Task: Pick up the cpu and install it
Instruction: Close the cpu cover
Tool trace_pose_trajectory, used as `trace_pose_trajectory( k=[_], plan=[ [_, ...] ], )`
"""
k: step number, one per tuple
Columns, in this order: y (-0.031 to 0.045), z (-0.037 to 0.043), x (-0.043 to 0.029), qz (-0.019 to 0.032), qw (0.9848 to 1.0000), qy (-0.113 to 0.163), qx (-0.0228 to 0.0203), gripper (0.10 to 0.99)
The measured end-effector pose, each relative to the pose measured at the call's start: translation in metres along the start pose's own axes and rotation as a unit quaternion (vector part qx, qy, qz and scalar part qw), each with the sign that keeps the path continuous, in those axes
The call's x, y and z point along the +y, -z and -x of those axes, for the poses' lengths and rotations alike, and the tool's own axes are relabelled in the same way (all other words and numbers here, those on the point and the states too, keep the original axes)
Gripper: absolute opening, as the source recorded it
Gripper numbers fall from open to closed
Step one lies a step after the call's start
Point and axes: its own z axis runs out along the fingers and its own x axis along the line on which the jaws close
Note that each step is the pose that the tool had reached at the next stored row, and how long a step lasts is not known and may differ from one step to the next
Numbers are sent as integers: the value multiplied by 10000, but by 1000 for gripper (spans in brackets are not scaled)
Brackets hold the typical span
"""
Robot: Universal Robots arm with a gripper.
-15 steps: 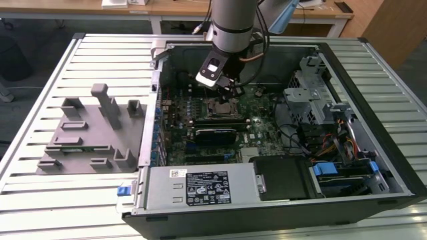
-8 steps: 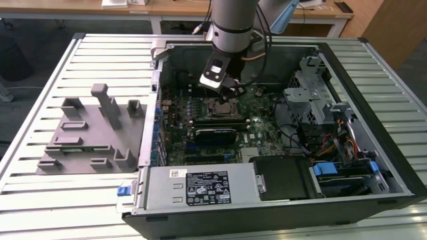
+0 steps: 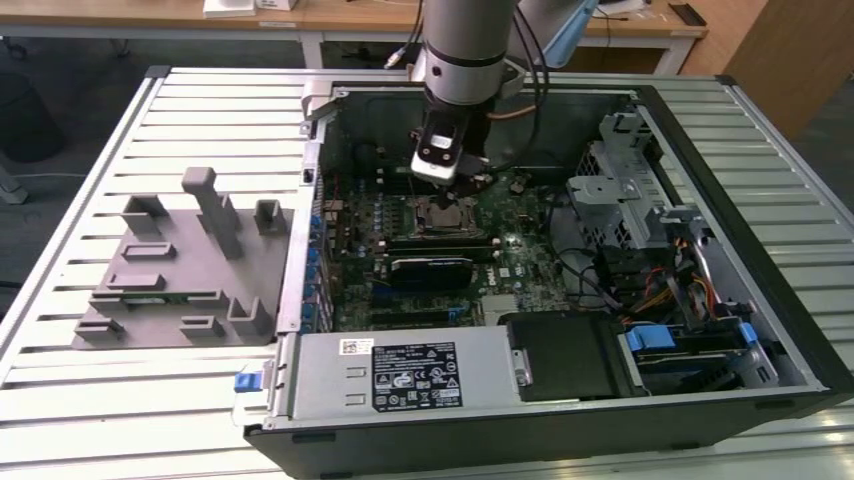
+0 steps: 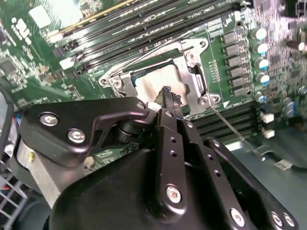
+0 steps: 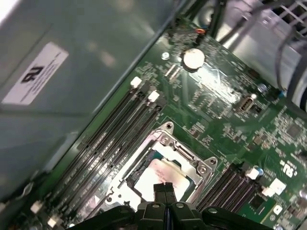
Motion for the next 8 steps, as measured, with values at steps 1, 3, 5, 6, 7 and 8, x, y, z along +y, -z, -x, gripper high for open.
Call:
trace_pose_trajectory(
  k=[1, 3, 5, 6, 7, 8],
  plan=[
    [0, 0, 0, -2, 10000, 90, 0, 106],
    [-1, 0, 0, -5, 9996, 270, 1, 106],
    [-2, 0, 0, -8, 9990, 455, 2, 106],
    [-2, 0, 0, -9, 9985, 545, 2, 106],
    [-2, 0, 0, -11, 9980, 637, 3, 106],
    [-3, 0, 0, -12, 9974, 727, 3, 106]
  ],
)
